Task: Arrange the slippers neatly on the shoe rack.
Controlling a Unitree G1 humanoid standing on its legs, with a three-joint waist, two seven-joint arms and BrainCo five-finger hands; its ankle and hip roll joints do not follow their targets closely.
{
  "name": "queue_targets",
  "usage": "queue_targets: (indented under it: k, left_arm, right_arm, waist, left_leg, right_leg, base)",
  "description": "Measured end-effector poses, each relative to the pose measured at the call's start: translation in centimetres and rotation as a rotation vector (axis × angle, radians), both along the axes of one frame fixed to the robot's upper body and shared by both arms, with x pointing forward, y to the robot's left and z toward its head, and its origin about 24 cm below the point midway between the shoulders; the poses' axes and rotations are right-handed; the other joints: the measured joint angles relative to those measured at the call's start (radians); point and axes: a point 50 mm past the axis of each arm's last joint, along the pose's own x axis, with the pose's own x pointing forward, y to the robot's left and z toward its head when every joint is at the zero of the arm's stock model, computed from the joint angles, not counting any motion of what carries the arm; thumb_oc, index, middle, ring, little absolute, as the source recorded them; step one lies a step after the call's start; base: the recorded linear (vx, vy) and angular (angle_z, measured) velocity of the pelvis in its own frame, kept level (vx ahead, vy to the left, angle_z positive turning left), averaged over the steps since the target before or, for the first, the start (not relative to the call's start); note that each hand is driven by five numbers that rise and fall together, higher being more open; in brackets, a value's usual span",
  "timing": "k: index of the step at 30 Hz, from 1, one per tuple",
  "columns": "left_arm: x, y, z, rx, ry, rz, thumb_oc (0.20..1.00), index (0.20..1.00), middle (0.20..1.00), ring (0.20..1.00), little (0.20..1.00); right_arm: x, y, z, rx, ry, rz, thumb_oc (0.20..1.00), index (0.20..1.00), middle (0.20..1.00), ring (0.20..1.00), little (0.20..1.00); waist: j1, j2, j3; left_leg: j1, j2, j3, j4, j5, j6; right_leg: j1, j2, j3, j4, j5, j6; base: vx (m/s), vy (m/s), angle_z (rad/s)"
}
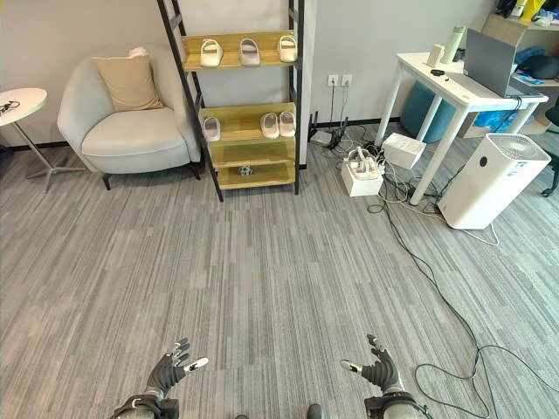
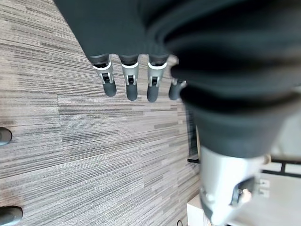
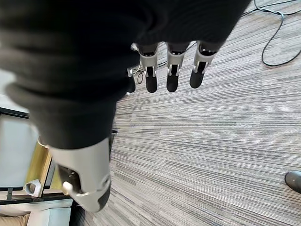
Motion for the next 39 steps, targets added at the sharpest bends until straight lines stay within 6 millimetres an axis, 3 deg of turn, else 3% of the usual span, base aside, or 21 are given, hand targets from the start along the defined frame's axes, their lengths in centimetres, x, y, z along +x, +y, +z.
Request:
queue_targets:
  k: [5,14,22,25,28,29,30,31,32,34,36,38,39]
  left_arm:
    - [0.0,0.1,0.0,0.001,0.001,-0.010,1.000,1.000,1.000,1.000,1.000]
    - [-0.6,0.7,0.0,0.010,0.014,-0.015,1.000,1.000,1.000,1.000,1.000]
    - [0.4,1.4,0.6,0.018,-0.018,-0.002,1.000,1.000,1.000,1.000,1.000]
    - [1.3,1.6,1.0,0.027,-0.044,-0.011,1.000,1.000,1.000,1.000,1.000]
    - [3.2,2.1,1.9,0.053,-0.094,-0.015,1.000,1.000,1.000,1.000,1.000]
    - [4.0,2.1,2.2,0.057,-0.111,-0.015,1.000,1.000,1.000,1.000,1.000]
    - [4.2,2.0,2.2,0.056,-0.113,-0.011,1.000,1.000,1.000,1.000,1.000]
    - [4.0,2.0,2.1,0.051,-0.106,0.000,1.000,1.000,1.000,1.000,1.000]
    - [4.0,2.0,2.1,0.050,-0.111,0.005,1.000,1.000,1.000,1.000,1.000]
    - [3.5,2.3,2.2,0.062,-0.107,0.003,1.000,1.000,1.000,1.000,1.000]
    - [3.1,2.3,1.8,0.062,-0.087,0.005,1.000,1.000,1.000,1.000,1.000]
    - [3.4,2.1,1.8,0.058,-0.087,-0.002,1.000,1.000,1.000,1.000,1.000]
    - [3.6,1.8,1.8,0.054,-0.091,-0.011,1.000,1.000,1.000,1.000,1.000]
  right_arm:
    - [-1.1,1.2,-0.8,0.059,0.037,0.008,1.000,1.000,1.000,1.000,1.000]
    - [-0.6,1.3,-0.6,0.067,0.028,0.023,1.000,1.000,1.000,1.000,1.000]
    - [0.1,1.4,-0.3,0.072,0.009,0.030,1.000,1.000,1.000,1.000,1.000]
    - [0.8,1.3,-0.1,0.075,-0.008,0.025,1.000,1.000,1.000,1.000,1.000]
    - [2.3,1.0,0.7,0.072,-0.056,0.013,1.000,1.000,1.000,1.000,1.000]
    - [2.6,1.0,0.9,0.074,-0.075,0.009,1.000,1.000,1.000,1.000,1.000]
    - [2.8,0.7,1.0,0.067,-0.075,0.008,1.000,1.000,1.000,1.000,1.000]
    - [2.3,0.8,0.7,0.072,-0.054,0.007,1.000,1.000,1.000,1.000,1.000]
    - [1.6,0.9,0.4,0.078,-0.030,0.004,1.000,1.000,1.000,1.000,1.000]
    - [0.8,1.1,0.0,0.092,-0.004,-0.001,1.000,1.000,1.000,1.000,1.000]
    - [0.6,1.1,-0.1,0.094,-0.002,-0.001,1.000,1.000,1.000,1.000,1.000]
    - [1.4,1.4,0.6,0.102,-0.042,0.008,1.000,1.000,1.000,1.000,1.000]
    - [1.3,1.4,0.5,0.107,-0.039,0.004,1.000,1.000,1.000,1.000,1.000]
  waist:
    - [-0.006,-0.020,0.004]
    - [-0.005,-0.031,0.011]
    - [-0.003,-0.038,0.029]
    - [-0.002,-0.054,0.039]
    - [-0.004,-0.053,0.094]
    - [-0.007,-0.052,0.123]
    - [-0.014,-0.043,0.142]
    - [-0.024,-0.036,0.141]
    - [-0.030,-0.026,0.138]
    - [-0.031,-0.032,0.142]
    - [-0.037,-0.042,0.142]
    - [-0.067,-0.047,0.148]
    - [-0.077,-0.052,0.149]
  left_leg:
    - [0.013,0.000,0.022,0.000,-0.005,0.005]
    - [-0.004,-0.002,0.031,0.000,-0.015,0.012]
    - [-0.008,-0.008,0.036,0.000,-0.016,0.008]
    - [-0.027,-0.017,0.044,0.000,-0.018,0.011]
    - [-0.053,-0.024,0.062,0.008,-0.021,0.036]
    - [-0.072,-0.037,0.061,0.051,-0.040,0.065]
    - [-0.070,-0.040,0.056,0.073,-0.053,0.068]
    - [-0.065,-0.039,0.056,0.075,-0.057,0.076]
    - [-0.059,-0.039,0.054,0.070,-0.060,0.079]
    - [-0.064,-0.047,0.054,0.060,-0.052,0.090]
    - [-0.061,-0.054,0.051,0.065,-0.052,0.089]
    - [-0.062,-0.060,0.025,0.052,-0.054,0.090]
    - [-0.040,-0.060,0.021,0.039,-0.058,0.084]
  right_leg:
    - [0.001,0.000,0.023,0.000,0.000,0.000]
    - [-0.019,0.001,0.037,0.000,0.002,0.002]
    - [-0.029,-0.002,0.038,0.000,-0.001,0.002]
    - [-0.062,-0.006,0.043,0.026,0.010,0.000]
    - [-0.204,-0.017,0.041,0.255,-0.012,0.033]
    - [-0.289,-0.043,0.046,0.426,-0.032,0.060]
    - [-0.357,-0.060,0.041,0.561,-0.058,0.103]
    - [-0.385,-0.067,0.038,0.603,-0.088,0.119]
    - [-0.400,-0.064,0.030,0.593,-0.120,0.109]
    - [-0.382,-0.063,0.012,0.388,-0.153,0.089]
    - [-0.370,-0.062,0.013,0.304,-0.148,0.090]
    - [-0.345,-0.068,-0.015,0.117,-0.128,0.109]
    - [-0.345,-0.068,-0.024,0.099,-0.102,0.106]
  base:
    - [0.02,0.008,-0.12]
    - [0.05,0.027,-0.03]
    - [0.02,0.054,-0.02]
    - [-0.06,0.099,-0.08]
    - [0.05,0.172,-0.20]
    - [0.19,0.075,-0.12]
    - [0.22,0.030,0.01]
    - [0.24,-0.005,0.10]
    - [0.24,-0.033,0.19]
    - [0.29,-0.073,0.15]
    - [0.27,-0.081,0.03]
    - [0.35,-0.103,0.31]
    - [0.45,-0.155,0.37]
